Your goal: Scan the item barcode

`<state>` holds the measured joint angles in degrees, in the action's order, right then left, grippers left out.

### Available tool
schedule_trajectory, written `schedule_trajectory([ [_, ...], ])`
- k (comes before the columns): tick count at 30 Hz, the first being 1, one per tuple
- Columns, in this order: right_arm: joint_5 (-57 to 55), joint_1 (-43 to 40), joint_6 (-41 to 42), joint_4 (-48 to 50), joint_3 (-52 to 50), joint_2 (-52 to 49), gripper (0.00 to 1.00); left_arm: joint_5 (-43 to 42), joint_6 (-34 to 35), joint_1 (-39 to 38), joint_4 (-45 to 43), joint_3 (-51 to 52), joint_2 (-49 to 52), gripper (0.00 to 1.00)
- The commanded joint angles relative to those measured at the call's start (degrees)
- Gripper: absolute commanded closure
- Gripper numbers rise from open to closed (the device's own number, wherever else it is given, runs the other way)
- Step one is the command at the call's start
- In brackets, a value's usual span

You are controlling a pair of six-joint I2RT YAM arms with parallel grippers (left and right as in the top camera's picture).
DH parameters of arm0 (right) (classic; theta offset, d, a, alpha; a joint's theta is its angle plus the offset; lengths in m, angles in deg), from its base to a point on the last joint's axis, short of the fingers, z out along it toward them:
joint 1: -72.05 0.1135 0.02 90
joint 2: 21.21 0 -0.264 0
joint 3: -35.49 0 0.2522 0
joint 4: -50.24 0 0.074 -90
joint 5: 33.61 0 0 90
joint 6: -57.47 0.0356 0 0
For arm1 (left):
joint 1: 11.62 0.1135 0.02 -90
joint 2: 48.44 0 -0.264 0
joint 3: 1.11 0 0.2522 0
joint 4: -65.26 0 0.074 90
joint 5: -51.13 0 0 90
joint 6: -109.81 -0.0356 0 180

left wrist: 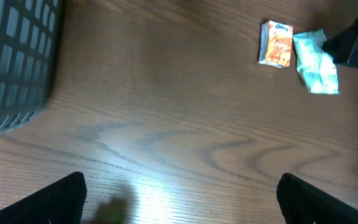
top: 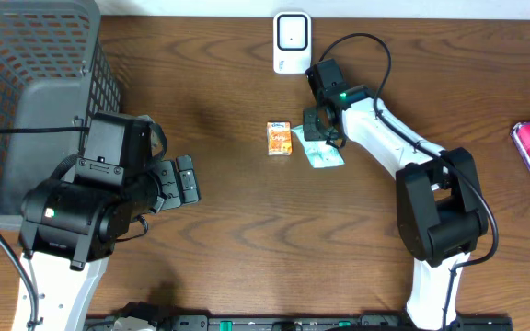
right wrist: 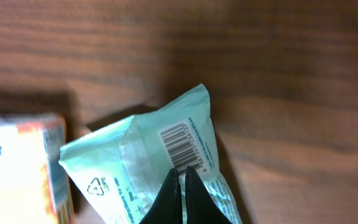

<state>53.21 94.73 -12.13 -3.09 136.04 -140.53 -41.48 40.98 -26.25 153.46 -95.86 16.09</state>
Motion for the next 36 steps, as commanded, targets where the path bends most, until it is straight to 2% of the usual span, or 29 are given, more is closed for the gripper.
schedule_trajectory([
  [1,0.8,-0.7,0.3,-4.1,3.5,3.9,0.99,0.7,0.3,0.2,0.1,-0.2,0.2,0.02],
  [5,1.0,-0.3,0.1,-8.3,5.1,7.3,0.93,0.7,0.3,0.2,0.1,-0.2,0.2,0.02],
  [11,1.0,0.8,0.2,-13.4,3.6,6.7,0.96,0.7,0.3,0.2,0.1,-0.2,0.2,0.02],
  [15,0.8,1.3,0.9,-9.1,-0.7,5.1,0.97,0.7,0.3,0.2,0.1,-0.2,0.2,0.02],
  [21,0.5,1.4,1.9,5.6,-9.7,3.7,0.96,0.7,0.3,0.2,0.1,-0.2,0.2,0.02],
  [26,3.1,1.4,1.9,6.5,-10.6,3.9,0.96,0.7,0.3,0.2,0.1,-0.2,0.2,0.02],
  [30,3.7,1.3,1.9,2.5,-8.1,5.5,0.95,0.7,0.3,0.2,0.1,-0.2,0.2,0.02],
  [36,4.2,1.0,1.8,-9.5,-1.6,8.1,0.85,0.7,0.3,0.2,0.1,-0.2,0.2,0.02],
])
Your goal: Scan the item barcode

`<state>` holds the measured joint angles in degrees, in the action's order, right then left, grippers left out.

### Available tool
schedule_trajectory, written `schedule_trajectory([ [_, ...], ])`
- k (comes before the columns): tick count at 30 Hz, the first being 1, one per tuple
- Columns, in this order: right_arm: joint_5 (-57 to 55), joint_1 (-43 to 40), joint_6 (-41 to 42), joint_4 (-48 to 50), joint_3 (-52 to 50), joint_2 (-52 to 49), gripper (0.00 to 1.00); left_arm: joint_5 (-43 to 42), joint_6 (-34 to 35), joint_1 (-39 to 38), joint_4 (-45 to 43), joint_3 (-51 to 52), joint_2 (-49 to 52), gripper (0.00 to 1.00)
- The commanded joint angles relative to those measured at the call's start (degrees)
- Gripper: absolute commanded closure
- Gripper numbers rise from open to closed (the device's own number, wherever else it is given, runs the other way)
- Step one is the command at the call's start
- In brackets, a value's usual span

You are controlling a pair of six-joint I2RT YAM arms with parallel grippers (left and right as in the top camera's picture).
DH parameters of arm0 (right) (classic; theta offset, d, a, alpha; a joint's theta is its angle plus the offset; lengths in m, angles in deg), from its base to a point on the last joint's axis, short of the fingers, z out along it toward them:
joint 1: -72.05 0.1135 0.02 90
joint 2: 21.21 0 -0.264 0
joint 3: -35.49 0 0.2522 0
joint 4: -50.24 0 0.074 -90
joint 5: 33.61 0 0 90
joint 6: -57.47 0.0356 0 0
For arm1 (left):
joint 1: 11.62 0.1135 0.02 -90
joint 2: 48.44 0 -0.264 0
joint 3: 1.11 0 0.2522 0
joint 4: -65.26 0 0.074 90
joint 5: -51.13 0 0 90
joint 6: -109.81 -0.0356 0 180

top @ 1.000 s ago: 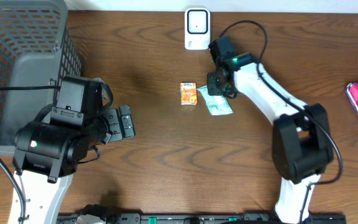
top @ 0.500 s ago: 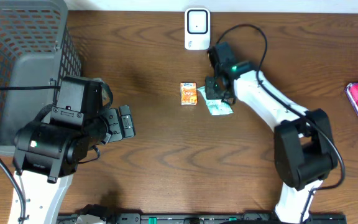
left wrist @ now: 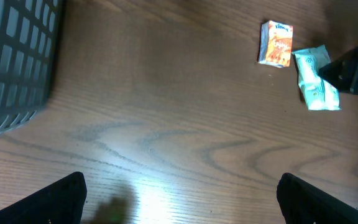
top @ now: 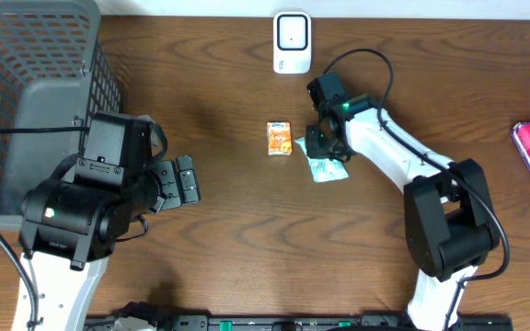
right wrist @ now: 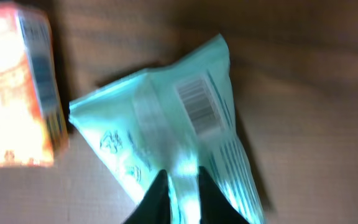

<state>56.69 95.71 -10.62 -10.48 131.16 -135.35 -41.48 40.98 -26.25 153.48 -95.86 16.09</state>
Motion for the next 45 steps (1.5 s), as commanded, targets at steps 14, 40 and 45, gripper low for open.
schedule_trajectory([
  [14,0.7,2.0,1.5,1.2,-8.7,0.9,0.85,0.7,0.3,0.2,0.1,-0.2,0.2,0.02],
  [40,12.9,-10.7,-13.7,0.5,1.5,5.1,0.07,0.7,0.3,0.2,0.1,-0.2,0.2,0.02],
  [45,26.7,-12.2,-25.0,2.1,-0.8,1.1,0.25,0.7,0.3,0.2,0.1,-0.2,0.2,0.02],
])
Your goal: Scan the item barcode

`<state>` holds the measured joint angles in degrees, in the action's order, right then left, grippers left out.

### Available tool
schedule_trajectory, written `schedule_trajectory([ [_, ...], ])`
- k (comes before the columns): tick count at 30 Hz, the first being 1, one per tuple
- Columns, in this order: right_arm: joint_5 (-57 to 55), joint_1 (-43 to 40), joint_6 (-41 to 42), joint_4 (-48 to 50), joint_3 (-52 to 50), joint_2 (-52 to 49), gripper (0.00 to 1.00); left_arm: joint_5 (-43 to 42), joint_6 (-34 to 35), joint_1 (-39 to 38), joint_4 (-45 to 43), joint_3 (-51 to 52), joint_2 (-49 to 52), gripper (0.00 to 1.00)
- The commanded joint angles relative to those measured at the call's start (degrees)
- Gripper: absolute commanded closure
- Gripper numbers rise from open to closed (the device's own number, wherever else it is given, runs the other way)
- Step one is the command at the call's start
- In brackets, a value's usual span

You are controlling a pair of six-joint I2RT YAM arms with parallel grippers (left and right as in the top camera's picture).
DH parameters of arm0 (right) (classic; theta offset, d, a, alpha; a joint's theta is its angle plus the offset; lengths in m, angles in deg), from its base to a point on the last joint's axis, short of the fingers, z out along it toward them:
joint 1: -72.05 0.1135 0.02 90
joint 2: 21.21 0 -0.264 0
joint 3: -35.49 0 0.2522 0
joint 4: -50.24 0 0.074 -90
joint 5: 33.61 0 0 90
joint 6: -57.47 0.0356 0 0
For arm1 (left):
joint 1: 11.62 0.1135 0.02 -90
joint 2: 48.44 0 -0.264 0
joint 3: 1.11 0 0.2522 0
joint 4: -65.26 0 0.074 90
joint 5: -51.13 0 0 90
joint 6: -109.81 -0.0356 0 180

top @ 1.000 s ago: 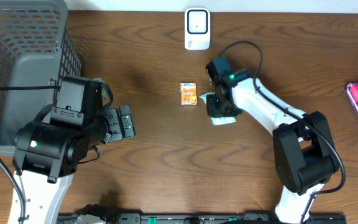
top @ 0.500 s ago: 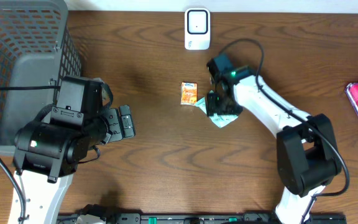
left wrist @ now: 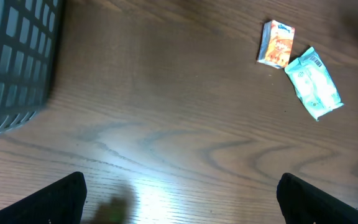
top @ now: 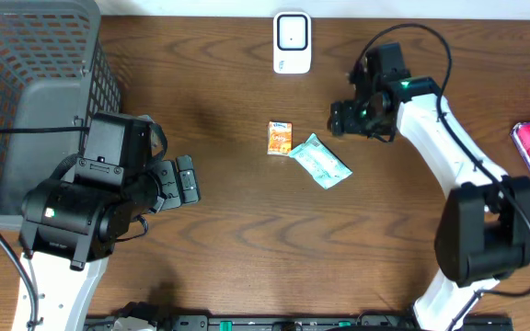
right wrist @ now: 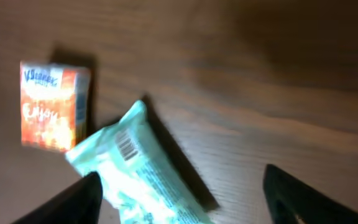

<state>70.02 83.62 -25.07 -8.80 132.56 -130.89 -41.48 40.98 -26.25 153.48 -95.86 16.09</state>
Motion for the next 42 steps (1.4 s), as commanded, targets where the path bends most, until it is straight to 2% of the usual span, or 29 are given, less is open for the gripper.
schedule_trajectory([
  [1,15.4,-0.1,-12.0,0.9,-2.6,-4.2,0.27,0.7,0.3,0.2,0.1,-0.2,0.2,0.02],
  [5,18.9,-0.1,-13.6,2.1,-3.6,-7.6,0.45,0.7,0.3,0.2,0.1,-0.2,0.2,0.02],
  [9,18.9,-0.1,-13.6,2.1,-3.6,-10.1,0.58,0.7,0.3,0.2,0.1,-0.2,0.2,0.02],
  [10,18.9,-0.1,-13.6,2.1,-3.6,-10.6,0.64,0.7,0.3,0.2,0.1,-0.2,0.2,0.02],
  [12,18.9,-0.1,-13.6,2.0,-3.6,-11.3,0.89,0.7,0.3,0.2,0.1,-0.2,0.2,0.02],
  [14,18.8,-0.1,-13.5,1.8,-3.6,-11.3,0.99,0.7,0.3,0.2,0.1,-0.2,0.2,0.02],
  [18,18.3,-0.2,-12.7,1.8,-3.3,-10.1,0.99,0.7,0.3,0.2,0.1,-0.2,0.2,0.02],
  [22,10.1,-0.5,-6.2,1.7,-2.3,-6.9,0.99,0.7,0.3,0.2,0.1,-0.2,0.2,0.02],
  [31,-22.9,4.1,-1.9,2.1,-2.3,1.4,0.99,0.7,0.3,0.2,0.1,-0.2,0.2,0.02],
  [37,-30.5,7.8,-1.9,3.3,-2.5,0.6,0.99,0.7,0.3,0.2,0.1,-0.2,0.2,0.02],
  [42,-52.9,10.6,2.9,3.2,-2.5,0.6,0.99,0.7,0.3,0.2,0.1,-0.2,0.2,0.02],
])
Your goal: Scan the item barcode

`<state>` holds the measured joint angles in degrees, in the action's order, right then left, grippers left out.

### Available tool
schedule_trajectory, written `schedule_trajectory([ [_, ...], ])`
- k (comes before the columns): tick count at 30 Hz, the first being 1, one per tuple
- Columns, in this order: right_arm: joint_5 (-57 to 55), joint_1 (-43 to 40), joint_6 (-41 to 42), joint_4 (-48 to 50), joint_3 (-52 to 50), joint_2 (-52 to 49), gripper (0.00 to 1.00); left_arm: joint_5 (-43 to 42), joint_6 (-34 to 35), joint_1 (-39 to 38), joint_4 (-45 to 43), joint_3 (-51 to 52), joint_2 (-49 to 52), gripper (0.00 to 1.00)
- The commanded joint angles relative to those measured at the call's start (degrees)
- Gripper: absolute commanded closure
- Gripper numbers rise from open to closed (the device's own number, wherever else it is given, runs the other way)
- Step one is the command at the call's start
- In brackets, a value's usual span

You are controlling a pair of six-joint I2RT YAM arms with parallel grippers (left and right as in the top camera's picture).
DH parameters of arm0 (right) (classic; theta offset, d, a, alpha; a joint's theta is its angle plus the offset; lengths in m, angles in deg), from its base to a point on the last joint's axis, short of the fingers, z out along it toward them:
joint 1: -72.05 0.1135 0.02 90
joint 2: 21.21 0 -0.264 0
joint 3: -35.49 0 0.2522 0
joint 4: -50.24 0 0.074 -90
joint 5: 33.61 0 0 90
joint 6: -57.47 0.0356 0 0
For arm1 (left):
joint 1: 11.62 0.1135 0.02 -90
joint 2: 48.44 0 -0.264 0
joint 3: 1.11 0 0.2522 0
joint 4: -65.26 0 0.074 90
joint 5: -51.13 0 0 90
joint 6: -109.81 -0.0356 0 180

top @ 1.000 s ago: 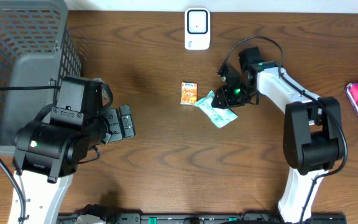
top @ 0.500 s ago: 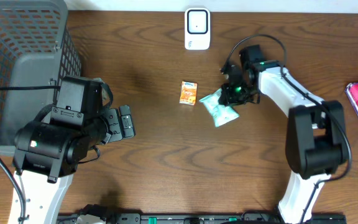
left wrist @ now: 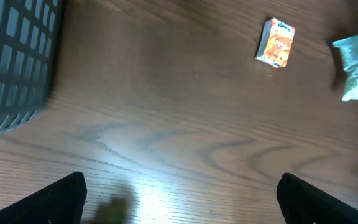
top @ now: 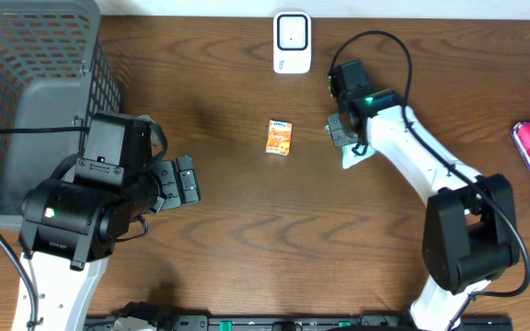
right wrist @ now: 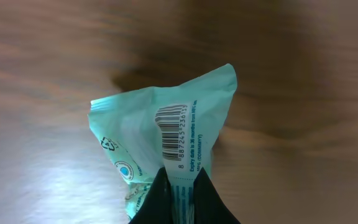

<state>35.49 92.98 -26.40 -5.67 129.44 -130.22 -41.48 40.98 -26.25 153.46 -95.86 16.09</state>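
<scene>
A teal packet (right wrist: 166, 127) with its barcode (right wrist: 173, 134) facing the right wrist camera is pinched at one end by my right gripper (right wrist: 182, 196), which is shut on it. From overhead the right gripper (top: 343, 131) is right of the table's middle, with a corner of the teal packet (top: 355, 156) showing below it. The white scanner (top: 292, 41) stands at the back edge, up and to the left of that gripper. My left gripper (left wrist: 182, 199) is open over bare wood at the left, holding nothing. In the left wrist view, the packet (left wrist: 356, 68) shows at the far right.
A small orange box (top: 280, 137) lies left of the packet. A grey wire basket (top: 35, 83) fills the back left corner. A pink packet and a blue item lie at the right edge.
My right gripper was open and off to the right of the packet, which lay flat beside the orange box. Now it is shut on the packet, which is farther right of the box.
My right gripper was first shut on the packet beside the orange box, and still pinched it a moment later at a different angle. Then the packet lay free on the table with the gripper open. Now the gripper holds it again. The left arm stayed still.
</scene>
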Motion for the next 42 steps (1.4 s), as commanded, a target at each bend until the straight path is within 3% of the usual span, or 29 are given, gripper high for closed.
schedule_trajectory([
  [1,-23.2,1.8,5.7,-0.1,0.6,-0.1,0.99,0.7,0.3,0.2,0.1,-0.2,0.2,0.02],
  [13,-37.3,2.8,10.1,4.8,0.5,-5.9,0.99,0.7,0.3,0.2,0.1,-0.2,0.2,0.02],
  [19,-37.5,4.5,9.5,4.4,0.5,-12.2,0.97,0.7,0.3,0.2,0.1,-0.2,0.2,0.02],
  [24,-37.2,9.9,9.5,4.4,0.9,-12.0,0.81,0.7,0.3,0.2,0.1,-0.2,0.2,0.02],
  [26,-36.8,12.5,9.5,5.3,1.0,-12.0,0.62,0.7,0.3,0.2,0.1,-0.2,0.2,0.02],
  [28,-34.1,15.7,9.5,6.3,1.0,-12.0,0.37,0.7,0.3,0.2,0.1,-0.2,0.2,0.02],
  [33,-29.8,19.1,9.5,8.7,1.2,-12.0,0.33,0.7,0.3,0.2,0.1,-0.2,0.2,0.02],
  [36,-30.0,19.1,9.2,8.0,1.9,-11.8,0.26,0.7,0.3,0.2,0.1,-0.2,0.2,0.02],
  [42,-30.2,15.7,0.2,6.0,1.9,-11.6,0.21,0.7,0.3,0.2,0.1,-0.2,0.2,0.02],
])
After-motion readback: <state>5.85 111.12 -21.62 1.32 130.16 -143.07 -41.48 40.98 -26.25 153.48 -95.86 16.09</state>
